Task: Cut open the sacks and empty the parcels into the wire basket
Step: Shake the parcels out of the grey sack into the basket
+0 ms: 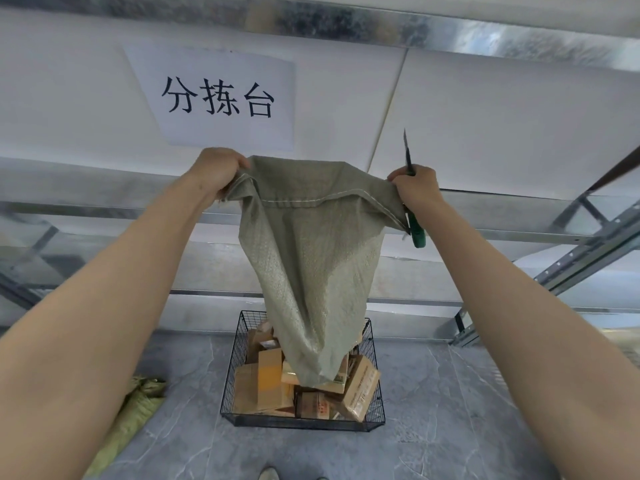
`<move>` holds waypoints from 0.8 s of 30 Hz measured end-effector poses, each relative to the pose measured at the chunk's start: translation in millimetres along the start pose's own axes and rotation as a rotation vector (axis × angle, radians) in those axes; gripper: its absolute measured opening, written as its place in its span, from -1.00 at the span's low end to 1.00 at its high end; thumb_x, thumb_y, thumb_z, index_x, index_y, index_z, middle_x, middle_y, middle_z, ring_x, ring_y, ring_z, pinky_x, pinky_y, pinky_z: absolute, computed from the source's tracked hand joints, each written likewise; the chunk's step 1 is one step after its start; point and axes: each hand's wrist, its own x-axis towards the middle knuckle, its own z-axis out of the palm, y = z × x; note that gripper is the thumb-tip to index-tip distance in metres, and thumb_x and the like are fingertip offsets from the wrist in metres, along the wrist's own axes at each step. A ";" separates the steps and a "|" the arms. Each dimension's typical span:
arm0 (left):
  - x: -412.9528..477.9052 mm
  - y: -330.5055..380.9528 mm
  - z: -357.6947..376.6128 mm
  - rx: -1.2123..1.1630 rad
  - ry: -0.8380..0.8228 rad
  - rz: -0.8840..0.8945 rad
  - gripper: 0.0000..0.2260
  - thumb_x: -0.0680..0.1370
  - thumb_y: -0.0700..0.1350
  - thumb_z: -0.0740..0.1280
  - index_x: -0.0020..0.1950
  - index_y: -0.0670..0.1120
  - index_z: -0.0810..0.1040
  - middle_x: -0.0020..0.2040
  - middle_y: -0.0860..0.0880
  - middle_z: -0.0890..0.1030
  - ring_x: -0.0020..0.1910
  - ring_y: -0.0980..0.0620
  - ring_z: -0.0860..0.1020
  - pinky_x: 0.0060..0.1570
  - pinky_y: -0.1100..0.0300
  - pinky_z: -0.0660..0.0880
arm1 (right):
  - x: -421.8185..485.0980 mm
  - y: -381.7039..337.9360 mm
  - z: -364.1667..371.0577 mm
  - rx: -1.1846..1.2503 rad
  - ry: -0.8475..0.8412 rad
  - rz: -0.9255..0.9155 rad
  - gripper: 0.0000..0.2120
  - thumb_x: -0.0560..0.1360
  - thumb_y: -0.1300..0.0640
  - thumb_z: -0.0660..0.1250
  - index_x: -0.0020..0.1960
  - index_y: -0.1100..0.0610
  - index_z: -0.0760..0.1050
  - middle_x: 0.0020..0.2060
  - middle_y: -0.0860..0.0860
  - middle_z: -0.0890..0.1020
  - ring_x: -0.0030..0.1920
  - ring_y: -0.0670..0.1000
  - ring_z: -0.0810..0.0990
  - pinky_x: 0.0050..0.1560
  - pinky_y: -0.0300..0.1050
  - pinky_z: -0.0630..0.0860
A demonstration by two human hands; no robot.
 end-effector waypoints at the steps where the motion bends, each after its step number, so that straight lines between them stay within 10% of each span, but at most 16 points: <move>1: 0.8 -3.5 -0.7 0.082 0.005 0.000 -0.70 0.53 -0.36 0.12 -0.18 -0.14 0.61 -0.08 -0.10 0.56 -0.11 -0.07 0.54 0.06 0.02 0.51 | -0.5 2.4 -0.8 0.015 -0.046 0.003 -0.87 0.48 0.22 0.21 -0.13 0.13 0.53 -0.17 0.05 0.57 -0.15 0.05 0.53 -0.11 -0.07 0.50; 6: -1.0 -14.5 -6.7 0.456 0.000 -0.033 -0.84 0.50 -0.28 0.17 -0.28 -0.23 0.41 -0.28 -0.19 0.45 -0.34 -0.10 0.41 -0.38 0.14 0.33 | -11.9 5.3 -3.3 -0.040 -0.356 -0.075 -0.62 0.35 -0.18 0.45 -0.23 0.07 0.39 -0.36 0.00 0.45 -0.35 -0.03 0.42 -0.25 -0.18 0.38; 10: -3.3 -15.1 -4.4 0.485 -0.137 -0.038 -0.72 0.48 -0.18 0.25 -0.35 -0.09 0.20 -0.41 -0.06 0.23 -0.47 0.02 0.19 -0.44 0.24 0.11 | -12.2 5.4 -0.5 -0.194 -0.400 -0.153 -0.60 0.31 -0.09 0.51 -0.13 0.19 0.46 -0.23 0.05 0.49 -0.29 -0.01 0.47 -0.23 -0.11 0.42; 15: -7.5 -14.8 -5.8 0.828 -0.310 -0.005 -0.38 0.36 0.16 0.48 0.18 -0.23 0.40 0.15 -0.21 0.39 -0.12 -0.06 0.41 -0.09 0.05 0.49 | -8.7 13.8 10.8 -0.271 -0.382 -0.212 -0.58 0.16 -0.25 0.51 -0.13 -0.29 0.34 -0.07 0.04 0.44 -0.08 0.02 0.44 -0.12 -0.14 0.43; 18: -11.0 -14.6 -6.0 1.019 -0.338 0.034 -0.45 0.38 0.06 0.49 0.18 -0.22 0.37 0.21 -0.18 0.24 -0.11 -0.06 0.43 -0.07 0.11 0.43 | -10.5 19.3 12.2 -0.479 -0.344 -0.239 -0.14 0.12 -0.29 0.48 0.35 -0.34 0.20 0.12 0.00 0.35 0.22 0.01 0.29 0.17 -0.02 0.38; 20: -13.1 -14.9 -6.6 1.130 -0.310 0.043 -0.59 0.39 -0.03 0.48 0.05 -0.21 0.40 0.17 -0.17 0.23 -0.26 -0.05 0.44 -0.19 0.14 0.40 | -13.1 21.5 11.9 -0.598 -0.287 -0.264 -0.02 0.16 -0.24 0.49 0.47 -0.16 0.11 0.20 0.02 0.30 0.29 0.04 0.26 0.21 0.02 0.37; 24: -13.9 -22.9 -11.9 1.211 -0.199 0.085 -0.70 0.44 -0.16 0.36 0.11 -0.25 0.42 0.18 -0.21 0.26 -0.27 -0.12 0.48 -0.28 0.14 0.41 | -18.7 21.7 11.0 -0.714 -0.098 -0.311 -0.40 0.34 -0.02 0.44 0.27 0.15 0.30 0.13 0.04 0.37 0.17 0.09 0.39 -0.07 -0.05 0.35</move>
